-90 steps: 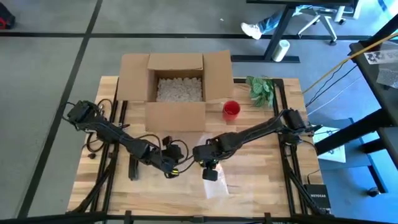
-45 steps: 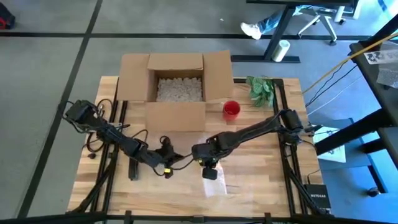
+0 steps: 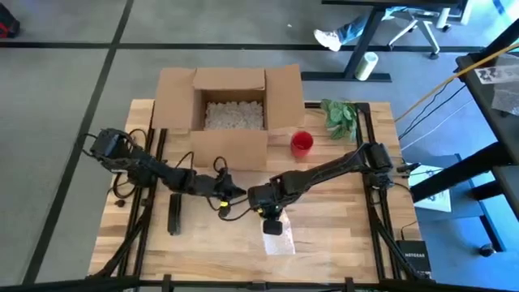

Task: Wrap mug
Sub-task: Wrap the yellow mug with bubble wrap

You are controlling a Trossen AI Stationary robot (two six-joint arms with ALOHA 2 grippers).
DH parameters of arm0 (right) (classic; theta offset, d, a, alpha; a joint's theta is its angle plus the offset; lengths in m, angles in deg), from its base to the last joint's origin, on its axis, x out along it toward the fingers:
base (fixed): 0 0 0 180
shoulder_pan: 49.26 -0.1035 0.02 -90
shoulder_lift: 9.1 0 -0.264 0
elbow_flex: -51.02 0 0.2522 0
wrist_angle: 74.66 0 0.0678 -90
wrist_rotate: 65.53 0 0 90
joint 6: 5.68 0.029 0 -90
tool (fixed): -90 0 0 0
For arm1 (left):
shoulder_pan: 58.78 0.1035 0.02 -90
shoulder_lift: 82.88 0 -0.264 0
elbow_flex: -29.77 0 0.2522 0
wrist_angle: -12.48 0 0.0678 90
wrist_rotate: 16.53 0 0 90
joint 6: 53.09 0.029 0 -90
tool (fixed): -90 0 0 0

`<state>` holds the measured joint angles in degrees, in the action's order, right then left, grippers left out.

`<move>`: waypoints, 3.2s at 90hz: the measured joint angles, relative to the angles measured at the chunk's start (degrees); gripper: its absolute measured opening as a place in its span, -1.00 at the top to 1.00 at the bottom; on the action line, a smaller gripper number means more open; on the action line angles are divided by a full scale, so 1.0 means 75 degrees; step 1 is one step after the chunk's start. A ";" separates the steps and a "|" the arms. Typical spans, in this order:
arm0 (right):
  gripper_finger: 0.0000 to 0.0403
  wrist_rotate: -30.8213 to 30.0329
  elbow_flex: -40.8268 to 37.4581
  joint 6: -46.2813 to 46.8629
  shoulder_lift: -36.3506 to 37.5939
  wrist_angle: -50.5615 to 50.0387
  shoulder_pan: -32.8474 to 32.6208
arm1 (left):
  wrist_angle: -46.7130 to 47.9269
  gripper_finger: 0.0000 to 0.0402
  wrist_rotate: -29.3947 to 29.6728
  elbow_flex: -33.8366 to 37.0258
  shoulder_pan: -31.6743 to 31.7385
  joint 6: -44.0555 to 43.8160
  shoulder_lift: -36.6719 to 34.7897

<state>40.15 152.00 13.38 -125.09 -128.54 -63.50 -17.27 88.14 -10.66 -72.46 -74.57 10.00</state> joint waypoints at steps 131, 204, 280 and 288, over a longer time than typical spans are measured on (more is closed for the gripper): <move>1.00 -0.0430 0.1410 -0.0208 -0.0069 -0.1279 -0.0055 | -0.2599 1.00 -0.0967 -0.0554 -0.0348 0.0979 0.1032; 1.00 -0.2565 0.2104 0.0088 -0.0058 -0.2370 -0.0155 | -0.2585 1.00 -0.0967 -0.0554 -0.0809 0.0764 0.1032; 1.00 -0.1987 0.2004 0.0218 -0.0970 -0.1721 -0.0488 | -0.2841 1.00 -0.0609 -0.0578 -0.1756 -0.0232 0.1014; 1.00 -0.1907 0.1993 0.0217 -0.1086 -0.1737 -0.0485 | -0.2809 1.00 -0.0536 -0.0691 -0.1799 -0.0254 0.1014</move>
<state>25.85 166.95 15.01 -133.24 -141.57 -67.13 -38.34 84.12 -15.85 -85.96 -76.47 17.61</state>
